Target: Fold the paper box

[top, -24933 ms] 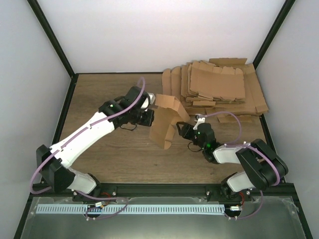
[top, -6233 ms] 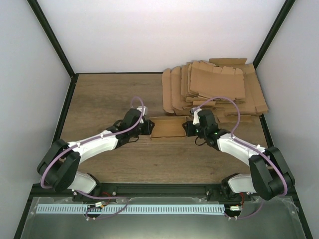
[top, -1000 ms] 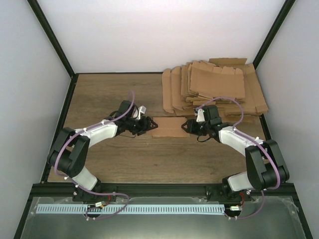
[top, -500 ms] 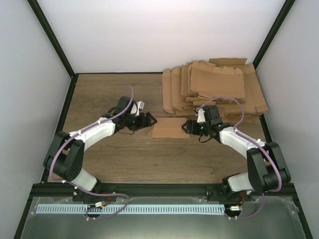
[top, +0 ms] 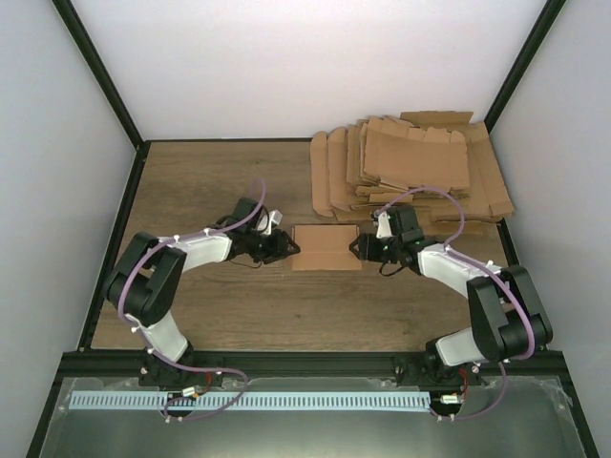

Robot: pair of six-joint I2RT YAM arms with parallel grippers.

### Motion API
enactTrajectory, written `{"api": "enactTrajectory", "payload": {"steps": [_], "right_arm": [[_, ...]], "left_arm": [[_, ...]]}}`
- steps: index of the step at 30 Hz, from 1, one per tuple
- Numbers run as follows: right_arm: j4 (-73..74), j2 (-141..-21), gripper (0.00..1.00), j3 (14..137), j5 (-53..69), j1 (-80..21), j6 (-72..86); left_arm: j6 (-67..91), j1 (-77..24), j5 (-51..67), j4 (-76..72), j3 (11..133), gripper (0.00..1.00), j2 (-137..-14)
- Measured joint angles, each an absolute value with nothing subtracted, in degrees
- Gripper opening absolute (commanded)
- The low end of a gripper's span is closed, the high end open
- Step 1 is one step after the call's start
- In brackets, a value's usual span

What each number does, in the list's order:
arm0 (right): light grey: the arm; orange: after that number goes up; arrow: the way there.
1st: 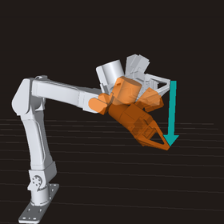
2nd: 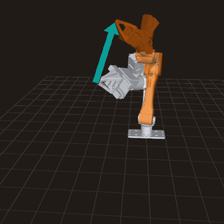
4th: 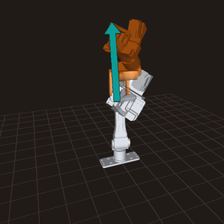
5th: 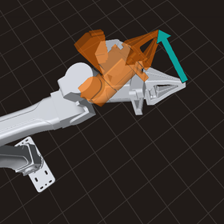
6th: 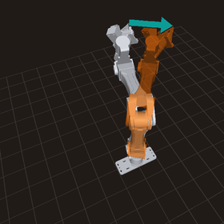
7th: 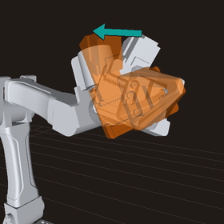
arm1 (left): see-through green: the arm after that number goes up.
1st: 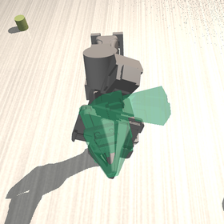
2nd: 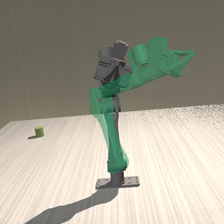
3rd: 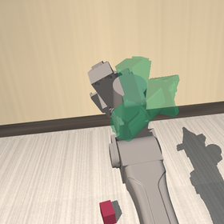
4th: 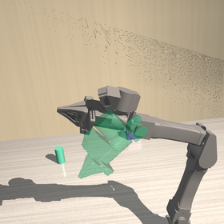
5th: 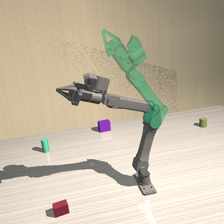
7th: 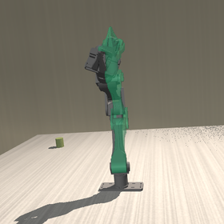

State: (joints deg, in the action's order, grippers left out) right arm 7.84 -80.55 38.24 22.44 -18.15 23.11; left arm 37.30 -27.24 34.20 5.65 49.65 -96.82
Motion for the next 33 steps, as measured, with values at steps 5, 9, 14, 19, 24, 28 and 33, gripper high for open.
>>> {"api": "enactTrajectory", "payload": {"steps": [5, 9, 14, 19, 24, 28, 33], "right_arm": [[6.3, -83.0, 0.41, 36.5, 23.0, -18.1, 23.6], [5.0, -83.1, 0.39, 36.2, 23.4, -18.1, 23.4], [4.3, -83.1, 0.41, 36.0, 23.4, -18.1, 23.4], [4.7, -82.2, 0.57, 35.9, 22.3, -18.1, 23.2], [5.0, -79.1, 0.61, 35.6, 20.4, -18.1, 23.2], [4.2, -75.6, 0.64, 34.3, 19.7, -18.1, 23.1], [2.4, -72.1, 0.81, 31.7, 19.8, -18.1, 23.6]], "left_arm": [[37.3, -27.2, 35.4, 3.8, 48.8, 0.41, -99.4], [37.1, -27.2, 35.7, 2.8, 48.6, 0.40, -99.6], [36.7, -27.2, 35.6, 2.6, 48.6, 0.47, -99.7], [34.4, -27.3, 33.2, 5.7, 49.9, 0.65, -99.3], [32.6, -27.3, 30.4, 7.9, 50.5, 0.84, -96.2], [32.1, -27.3, 29.8, 6.1, 49.4, 0.93, -91.1], [31.1, -27.3, 29.7, 3.4, 48.9, 1.00, -87.5]]}}
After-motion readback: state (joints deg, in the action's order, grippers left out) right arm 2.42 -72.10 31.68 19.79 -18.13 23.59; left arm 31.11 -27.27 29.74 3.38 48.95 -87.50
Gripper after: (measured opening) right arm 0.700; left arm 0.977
